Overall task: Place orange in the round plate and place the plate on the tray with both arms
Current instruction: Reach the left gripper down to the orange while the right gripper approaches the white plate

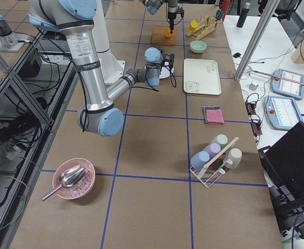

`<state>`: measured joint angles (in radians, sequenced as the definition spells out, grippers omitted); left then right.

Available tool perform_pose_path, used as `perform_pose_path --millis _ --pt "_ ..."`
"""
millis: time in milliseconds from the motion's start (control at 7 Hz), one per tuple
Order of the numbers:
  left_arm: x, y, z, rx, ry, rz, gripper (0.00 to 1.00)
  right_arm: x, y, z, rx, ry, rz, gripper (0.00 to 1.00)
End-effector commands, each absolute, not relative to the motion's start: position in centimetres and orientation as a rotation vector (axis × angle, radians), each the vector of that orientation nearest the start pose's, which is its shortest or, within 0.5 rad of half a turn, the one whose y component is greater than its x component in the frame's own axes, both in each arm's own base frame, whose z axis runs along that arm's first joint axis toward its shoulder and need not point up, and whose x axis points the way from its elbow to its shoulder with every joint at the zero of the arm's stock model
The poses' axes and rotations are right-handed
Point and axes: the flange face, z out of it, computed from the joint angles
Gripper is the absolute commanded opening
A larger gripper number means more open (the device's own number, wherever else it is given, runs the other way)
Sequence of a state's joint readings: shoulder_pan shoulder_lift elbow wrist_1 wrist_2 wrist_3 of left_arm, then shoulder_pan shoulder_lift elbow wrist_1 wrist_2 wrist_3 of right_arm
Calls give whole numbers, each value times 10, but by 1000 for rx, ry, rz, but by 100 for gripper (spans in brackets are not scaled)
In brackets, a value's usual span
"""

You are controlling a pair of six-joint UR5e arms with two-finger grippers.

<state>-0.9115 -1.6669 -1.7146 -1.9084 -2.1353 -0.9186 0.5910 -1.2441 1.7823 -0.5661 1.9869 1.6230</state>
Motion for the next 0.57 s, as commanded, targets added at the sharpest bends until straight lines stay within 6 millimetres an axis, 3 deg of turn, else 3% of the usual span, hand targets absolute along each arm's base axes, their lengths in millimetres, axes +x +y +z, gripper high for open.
perform_pose_path --millis 0,429 --pt "287 -478 510 -10 787 -77 98 -419 -393 268 85 -1543 190 100" --pt "291 -473 512 -23 787 -70 89 -420 -394 269 86 -1542 187 100"
